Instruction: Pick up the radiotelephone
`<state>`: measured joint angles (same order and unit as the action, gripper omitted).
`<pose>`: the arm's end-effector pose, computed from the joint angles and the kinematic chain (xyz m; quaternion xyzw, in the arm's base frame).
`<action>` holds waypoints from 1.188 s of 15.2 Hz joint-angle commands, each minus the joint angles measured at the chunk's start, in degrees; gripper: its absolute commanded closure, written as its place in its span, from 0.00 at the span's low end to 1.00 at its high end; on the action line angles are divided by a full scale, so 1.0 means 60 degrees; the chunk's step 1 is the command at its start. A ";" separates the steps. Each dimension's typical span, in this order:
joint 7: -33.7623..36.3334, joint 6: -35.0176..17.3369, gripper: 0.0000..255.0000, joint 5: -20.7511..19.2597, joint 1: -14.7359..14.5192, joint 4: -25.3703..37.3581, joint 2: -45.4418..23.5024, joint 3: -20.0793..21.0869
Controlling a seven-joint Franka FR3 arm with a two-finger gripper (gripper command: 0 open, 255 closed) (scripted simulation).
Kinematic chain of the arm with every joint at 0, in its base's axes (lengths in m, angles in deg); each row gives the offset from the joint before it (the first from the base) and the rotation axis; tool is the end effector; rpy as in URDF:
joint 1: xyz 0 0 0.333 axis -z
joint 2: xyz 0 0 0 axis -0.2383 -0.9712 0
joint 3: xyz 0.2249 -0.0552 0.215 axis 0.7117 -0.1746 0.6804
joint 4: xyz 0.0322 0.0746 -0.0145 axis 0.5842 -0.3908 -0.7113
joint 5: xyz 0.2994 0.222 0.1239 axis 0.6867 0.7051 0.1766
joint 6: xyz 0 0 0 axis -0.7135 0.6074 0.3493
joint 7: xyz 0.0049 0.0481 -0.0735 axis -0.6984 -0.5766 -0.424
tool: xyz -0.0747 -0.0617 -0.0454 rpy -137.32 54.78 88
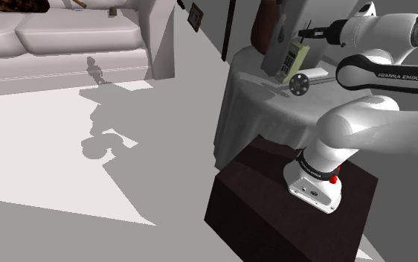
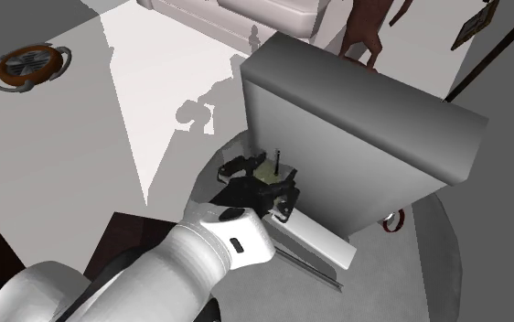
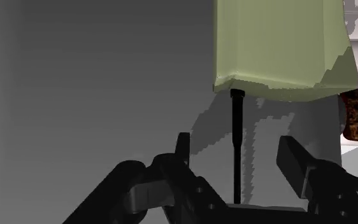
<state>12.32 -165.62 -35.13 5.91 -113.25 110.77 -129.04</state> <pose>0.1706 -0.2294 0.4596 0.8064 -0.1729 0.5525 0.1207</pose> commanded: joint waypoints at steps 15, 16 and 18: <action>0.0108 0.1375 1.00 0.0416 -0.0532 0.0404 0.1037 0.0469; 0.0112 0.1577 1.00 0.0514 -0.0616 0.0484 0.1172 0.0568; 0.0122 0.1955 1.00 0.0712 -0.0781 0.0653 0.1408 0.0770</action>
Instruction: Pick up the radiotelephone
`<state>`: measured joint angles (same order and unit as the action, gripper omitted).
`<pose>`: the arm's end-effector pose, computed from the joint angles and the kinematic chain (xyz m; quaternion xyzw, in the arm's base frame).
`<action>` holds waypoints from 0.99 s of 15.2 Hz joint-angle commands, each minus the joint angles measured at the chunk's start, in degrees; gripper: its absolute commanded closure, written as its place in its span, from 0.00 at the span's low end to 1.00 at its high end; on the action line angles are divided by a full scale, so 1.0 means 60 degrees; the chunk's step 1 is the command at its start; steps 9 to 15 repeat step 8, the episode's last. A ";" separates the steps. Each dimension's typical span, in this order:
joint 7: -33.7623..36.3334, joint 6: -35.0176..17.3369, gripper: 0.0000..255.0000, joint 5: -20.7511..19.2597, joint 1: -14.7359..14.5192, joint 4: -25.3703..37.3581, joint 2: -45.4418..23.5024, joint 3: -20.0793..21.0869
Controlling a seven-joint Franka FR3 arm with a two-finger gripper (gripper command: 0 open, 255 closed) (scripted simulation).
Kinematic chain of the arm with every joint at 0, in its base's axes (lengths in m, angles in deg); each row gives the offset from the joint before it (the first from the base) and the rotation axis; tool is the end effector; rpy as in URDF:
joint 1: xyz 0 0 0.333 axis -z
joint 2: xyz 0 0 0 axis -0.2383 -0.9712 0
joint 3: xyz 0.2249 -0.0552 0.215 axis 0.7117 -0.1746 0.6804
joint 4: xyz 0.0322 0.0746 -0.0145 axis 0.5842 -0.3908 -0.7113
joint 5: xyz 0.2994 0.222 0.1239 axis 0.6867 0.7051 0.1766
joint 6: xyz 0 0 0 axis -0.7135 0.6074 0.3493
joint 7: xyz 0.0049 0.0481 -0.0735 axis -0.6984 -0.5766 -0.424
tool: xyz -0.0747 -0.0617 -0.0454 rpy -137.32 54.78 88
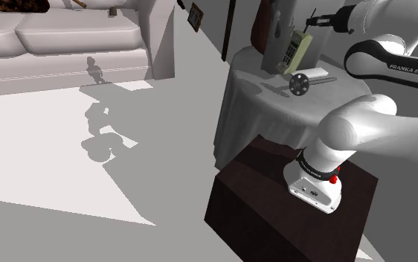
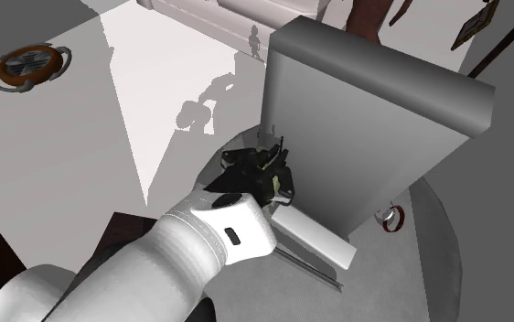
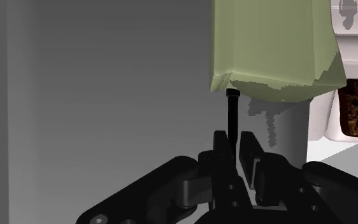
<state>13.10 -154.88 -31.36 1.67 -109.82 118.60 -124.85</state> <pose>0.1719 -0.2279 0.5001 0.8073 -0.1715 0.5518 0.1198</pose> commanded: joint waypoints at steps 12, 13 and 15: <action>0.0030 0.1154 1.00 0.0668 -0.0567 0.0661 0.0582 0.0702; 0.0030 0.1154 1.00 0.0668 -0.0567 0.0661 0.0582 0.0702; 0.0030 0.1154 1.00 0.0668 -0.0567 0.0661 0.0582 0.0702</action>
